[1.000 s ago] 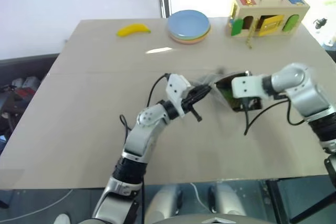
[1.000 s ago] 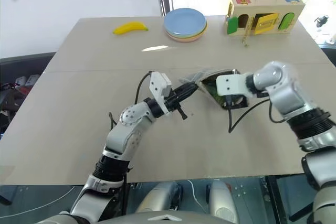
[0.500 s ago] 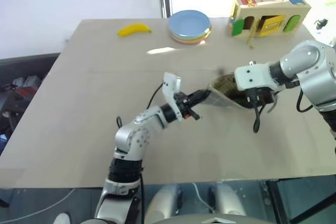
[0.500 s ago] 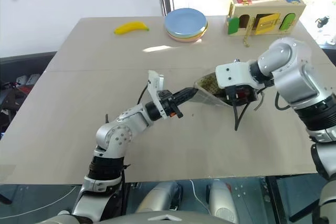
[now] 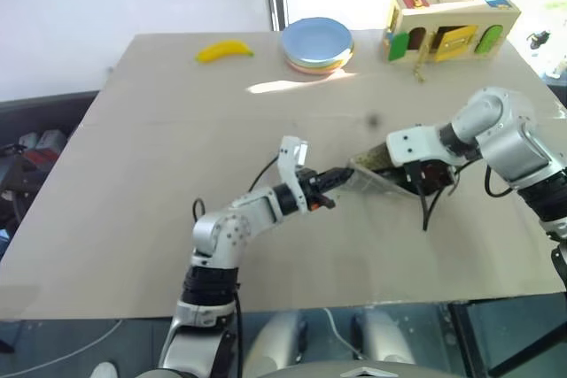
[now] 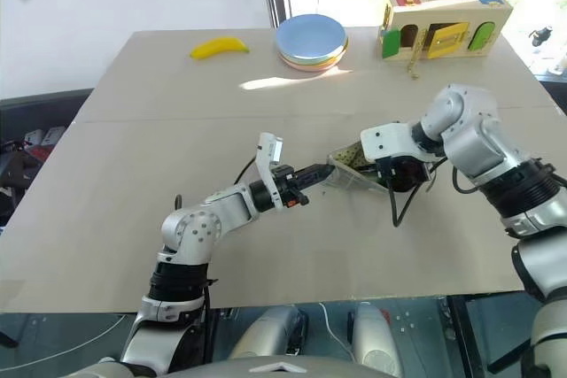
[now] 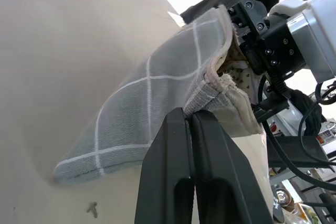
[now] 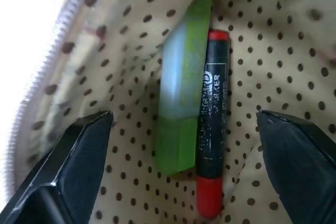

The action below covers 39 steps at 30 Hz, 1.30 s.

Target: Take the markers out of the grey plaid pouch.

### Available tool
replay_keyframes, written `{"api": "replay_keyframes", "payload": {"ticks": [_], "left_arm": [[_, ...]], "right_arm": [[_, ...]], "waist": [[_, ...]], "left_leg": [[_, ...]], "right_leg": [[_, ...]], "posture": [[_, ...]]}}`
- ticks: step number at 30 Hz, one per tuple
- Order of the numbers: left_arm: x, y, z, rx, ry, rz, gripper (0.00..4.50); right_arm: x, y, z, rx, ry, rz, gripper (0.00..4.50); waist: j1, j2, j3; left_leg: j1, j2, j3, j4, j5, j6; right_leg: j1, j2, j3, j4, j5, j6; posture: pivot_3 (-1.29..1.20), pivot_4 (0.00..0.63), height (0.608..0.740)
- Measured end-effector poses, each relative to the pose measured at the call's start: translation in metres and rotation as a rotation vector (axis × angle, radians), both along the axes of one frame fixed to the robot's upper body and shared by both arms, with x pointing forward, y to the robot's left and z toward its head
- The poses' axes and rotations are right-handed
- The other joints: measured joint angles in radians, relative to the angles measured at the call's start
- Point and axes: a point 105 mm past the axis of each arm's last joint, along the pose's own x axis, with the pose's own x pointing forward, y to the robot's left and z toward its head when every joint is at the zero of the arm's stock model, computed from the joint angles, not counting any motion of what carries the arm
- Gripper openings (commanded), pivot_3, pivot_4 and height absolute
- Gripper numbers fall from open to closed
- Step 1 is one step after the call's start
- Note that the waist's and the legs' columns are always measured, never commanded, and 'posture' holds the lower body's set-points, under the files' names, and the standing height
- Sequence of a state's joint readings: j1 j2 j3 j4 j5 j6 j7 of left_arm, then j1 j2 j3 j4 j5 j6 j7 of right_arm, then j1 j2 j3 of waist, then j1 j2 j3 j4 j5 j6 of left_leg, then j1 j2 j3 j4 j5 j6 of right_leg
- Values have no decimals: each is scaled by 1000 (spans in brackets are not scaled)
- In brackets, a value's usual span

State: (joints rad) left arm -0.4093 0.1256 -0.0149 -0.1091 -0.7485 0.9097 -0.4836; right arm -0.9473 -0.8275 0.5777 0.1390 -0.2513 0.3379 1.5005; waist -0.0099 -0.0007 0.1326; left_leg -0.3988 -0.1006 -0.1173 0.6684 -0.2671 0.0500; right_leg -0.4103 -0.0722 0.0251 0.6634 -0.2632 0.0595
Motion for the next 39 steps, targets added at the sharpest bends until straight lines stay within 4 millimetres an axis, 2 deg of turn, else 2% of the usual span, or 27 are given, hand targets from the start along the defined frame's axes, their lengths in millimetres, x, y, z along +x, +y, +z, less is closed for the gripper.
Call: {"api": "replay_keyframes", "payload": {"ticks": [8,11,13,15,19,22,23,39], "left_arm": [[3,-1,-11,0,50,-5,0],[4,-2,-15,-1,65,-5,0],[4,-1,-16,4,67,-4,0],[4,-1,-16,4,67,-7,0],[4,0,-16,6,66,-7,0],[4,0,-16,4,65,-11,0],[3,0,-16,3,64,-12,0],[3,-1,-16,4,64,-20,0]], "right_arm": [[7,2,-19,-26,36,2,4462],[9,3,-25,-30,39,3,3702],[12,2,-29,-35,39,-2,2622],[14,1,-29,-34,25,-4,1904],[15,2,-24,-24,1,5,1746],[15,3,-19,-18,-20,13,918],[15,3,-19,-17,-21,12,814],[12,2,-18,-6,-27,11,814]], "waist": [[-3,-1,0],[-3,-1,0],[-3,-1,0],[-2,-1,0],[-3,-2,-1],[-3,-4,-3],[-2,-5,-3],[-2,-5,-3]], "left_leg": [[1,0,0,0,0,0],[1,0,0,0,0,0],[1,0,0,0,0,0],[1,0,0,0,0,0],[2,0,0,0,0,0],[4,0,0,0,0,0],[4,0,0,1,0,0],[4,0,-1,0,0,0]], "right_leg": [[0,0,0,0,0,0],[0,0,0,0,0,0],[0,0,0,0,0,0],[0,0,0,0,0,0],[1,0,0,0,0,0],[3,0,0,0,0,0],[3,0,0,0,0,0],[3,0,0,0,0,0]], "posture": [[0,150,740],[0,150,740],[0,150,740],[0,150,740],[0,150,740],[0,150,740],[0,150,740],[0,150,740]]}}
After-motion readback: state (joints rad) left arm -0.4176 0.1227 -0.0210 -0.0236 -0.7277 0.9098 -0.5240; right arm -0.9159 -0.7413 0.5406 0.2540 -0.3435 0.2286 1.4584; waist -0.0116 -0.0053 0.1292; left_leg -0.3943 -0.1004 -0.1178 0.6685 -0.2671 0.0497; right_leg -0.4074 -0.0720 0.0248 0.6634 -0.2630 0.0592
